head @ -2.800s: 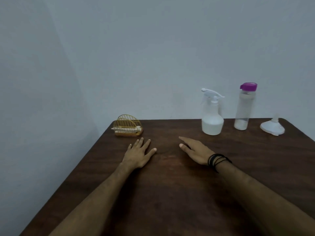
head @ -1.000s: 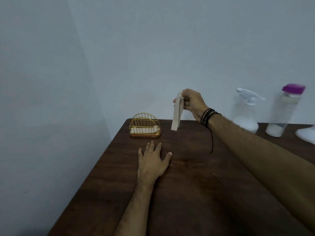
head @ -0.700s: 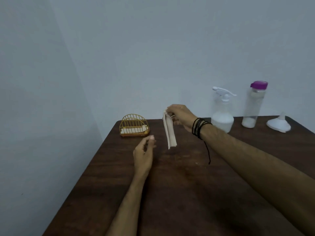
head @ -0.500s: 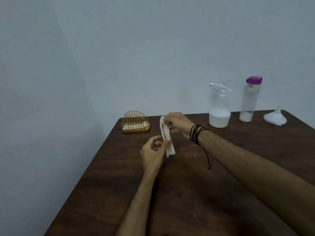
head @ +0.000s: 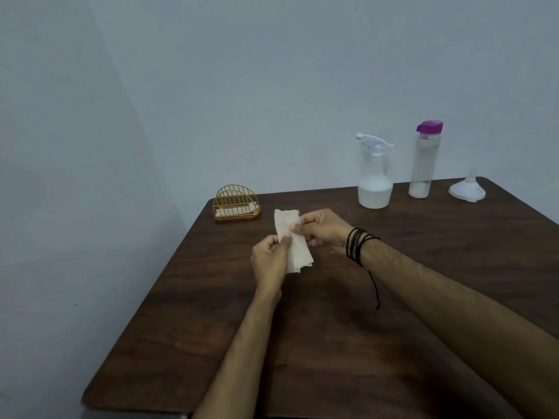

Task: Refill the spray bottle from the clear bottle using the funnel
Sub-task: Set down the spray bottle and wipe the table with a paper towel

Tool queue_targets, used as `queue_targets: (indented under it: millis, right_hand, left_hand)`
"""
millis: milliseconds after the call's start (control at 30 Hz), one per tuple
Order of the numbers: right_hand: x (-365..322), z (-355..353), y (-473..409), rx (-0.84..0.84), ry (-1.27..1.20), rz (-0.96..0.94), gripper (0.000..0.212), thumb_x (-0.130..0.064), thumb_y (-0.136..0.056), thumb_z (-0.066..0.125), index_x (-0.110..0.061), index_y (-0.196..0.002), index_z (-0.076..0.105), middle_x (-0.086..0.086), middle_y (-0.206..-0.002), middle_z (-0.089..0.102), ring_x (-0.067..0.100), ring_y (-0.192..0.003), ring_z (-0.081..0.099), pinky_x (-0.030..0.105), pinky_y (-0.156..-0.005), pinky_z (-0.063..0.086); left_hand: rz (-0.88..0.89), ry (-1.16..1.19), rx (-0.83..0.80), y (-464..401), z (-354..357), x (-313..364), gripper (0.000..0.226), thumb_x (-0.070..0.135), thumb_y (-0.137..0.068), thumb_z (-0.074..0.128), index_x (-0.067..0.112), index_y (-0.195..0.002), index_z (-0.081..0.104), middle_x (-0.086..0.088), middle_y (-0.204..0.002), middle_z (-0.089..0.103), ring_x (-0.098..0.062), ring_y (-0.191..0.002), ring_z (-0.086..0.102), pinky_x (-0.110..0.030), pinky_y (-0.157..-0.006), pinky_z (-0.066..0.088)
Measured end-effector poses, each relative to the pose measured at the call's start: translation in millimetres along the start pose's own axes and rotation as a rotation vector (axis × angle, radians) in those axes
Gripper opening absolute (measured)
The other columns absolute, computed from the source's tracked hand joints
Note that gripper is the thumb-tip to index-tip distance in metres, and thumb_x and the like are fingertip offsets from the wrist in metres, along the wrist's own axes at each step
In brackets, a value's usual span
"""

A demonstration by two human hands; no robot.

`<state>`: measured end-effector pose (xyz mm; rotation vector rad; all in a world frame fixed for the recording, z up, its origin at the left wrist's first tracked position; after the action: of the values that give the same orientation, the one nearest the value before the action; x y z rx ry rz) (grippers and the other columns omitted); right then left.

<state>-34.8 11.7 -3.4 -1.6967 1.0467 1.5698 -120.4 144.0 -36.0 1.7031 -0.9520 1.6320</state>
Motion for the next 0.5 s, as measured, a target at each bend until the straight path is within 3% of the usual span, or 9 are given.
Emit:
queue_targets:
  millis: [200,300,400,467,500]
  right_hand:
    - [-2,-23,17,0.096,-0.053,-0.008,0.019,-0.015,-0.085,0.077,-0.001,-0.096,0.072,-0.002,-0.076,0.070,0.006,-0.066,0.063,0.016,-0.053,0.050]
    - [-28,-65,25,0.322,0.267,-0.123,0.015,-0.023,-0.085,0.076,-0.009,-0.087,0.073,-0.001,-0.089,0.072,0.012,-0.082,0.066,0.025,-0.068,0.055]
    - [-67,-107,40,0.559,0.728,-0.274,0.017,-0.027,-0.084,0.070,-0.015,-0.073,0.066,-0.001,-0.080,0.069,0.016,-0.079,0.062,0.026,-0.072,0.047]
    - [-76,-121,47,0.634,0.891,-0.322,0.016,-0.024,-0.084,0.064,-0.012,-0.074,0.065,0.002,-0.078,0.068,0.021,-0.076,0.061,0.029,-0.068,0.046]
    - [-75,-123,49,0.651,0.959,-0.337,0.016,-0.022,-0.085,0.062,-0.012,-0.073,0.063,0.003,-0.077,0.067,0.023,-0.074,0.061,0.029,-0.064,0.044]
  left_hand:
    - [-0.075,0.007,-0.124,4,20,2,0.029,0.036,-0.098,0.059,0.014,-0.085,0.072,-0.003,-0.087,0.075,-0.018,-0.086,0.071,-0.041,-0.073,0.057]
    - [-0.007,-0.045,-0.050,0,10,9,0.027,0.043,-0.096,0.061,0.019,-0.088,0.070,0.001,-0.083,0.075,-0.011,-0.078,0.071,-0.030,-0.067,0.054]
    - [0.145,-0.464,-0.051,-11,-1,15,0.024,0.044,-0.098,0.056,0.025,-0.107,0.066,0.006,-0.111,0.069,-0.012,-0.105,0.065,-0.030,-0.083,0.049]
    - [0.225,-0.823,-0.179,-18,5,6,0.046,0.044,-0.101,0.051,0.023,-0.142,0.050,0.000,-0.146,0.052,-0.019,-0.132,0.050,-0.039,-0.106,0.043]
    - [0.233,-0.961,-0.252,-20,10,-2,0.058,0.044,-0.102,0.048,0.021,-0.154,0.036,-0.003,-0.158,0.037,-0.023,-0.144,0.036,-0.044,-0.116,0.032]
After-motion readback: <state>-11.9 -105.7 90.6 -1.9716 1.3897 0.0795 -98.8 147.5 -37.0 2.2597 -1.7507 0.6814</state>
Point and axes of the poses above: each hand's wrist, its own y-axis away from the middle knuckle, its own z-axis out of the palm, x = y × z, the point moved 9 cm from there along -y, towards the middle knuckle
